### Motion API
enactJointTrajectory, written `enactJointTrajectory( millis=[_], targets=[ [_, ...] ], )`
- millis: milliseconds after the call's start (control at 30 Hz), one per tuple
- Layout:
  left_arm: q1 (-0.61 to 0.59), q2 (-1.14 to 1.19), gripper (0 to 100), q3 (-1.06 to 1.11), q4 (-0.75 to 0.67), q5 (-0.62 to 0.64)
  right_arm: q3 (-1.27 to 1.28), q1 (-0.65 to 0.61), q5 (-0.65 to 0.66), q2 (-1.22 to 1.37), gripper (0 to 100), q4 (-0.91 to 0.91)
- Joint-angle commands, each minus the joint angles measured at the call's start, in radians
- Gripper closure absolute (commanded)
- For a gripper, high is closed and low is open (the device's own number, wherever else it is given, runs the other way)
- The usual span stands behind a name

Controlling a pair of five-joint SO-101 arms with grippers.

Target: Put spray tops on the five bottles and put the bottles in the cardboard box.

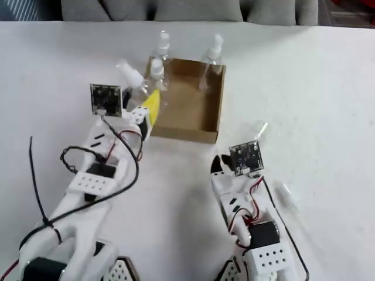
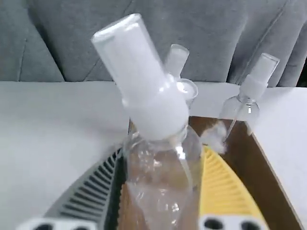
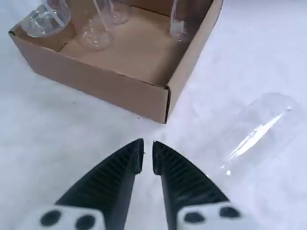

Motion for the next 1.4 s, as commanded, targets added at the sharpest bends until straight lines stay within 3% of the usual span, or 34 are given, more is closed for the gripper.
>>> enactJointTrajectory(
  millis=[0,500,1267,1367],
  targets=[
    [-0.015,0.044,98,-0.071,-0.117,0.006,0.009,0.005,0.009,-0.001,98.2,0.004],
    [-0.015,0.257,98,-0.173,-0.164,0.006,0.009,0.005,0.009,-0.001,98.2,0.004],
    [-0.015,0.334,98,-0.143,-0.166,0.005,0.009,0.005,0.009,0.001,98.2,0.005],
    [-0.015,0.384,98,-0.143,-0.224,-0.017,0.009,0.005,0.009,0.001,98.2,0.005]
  ],
)
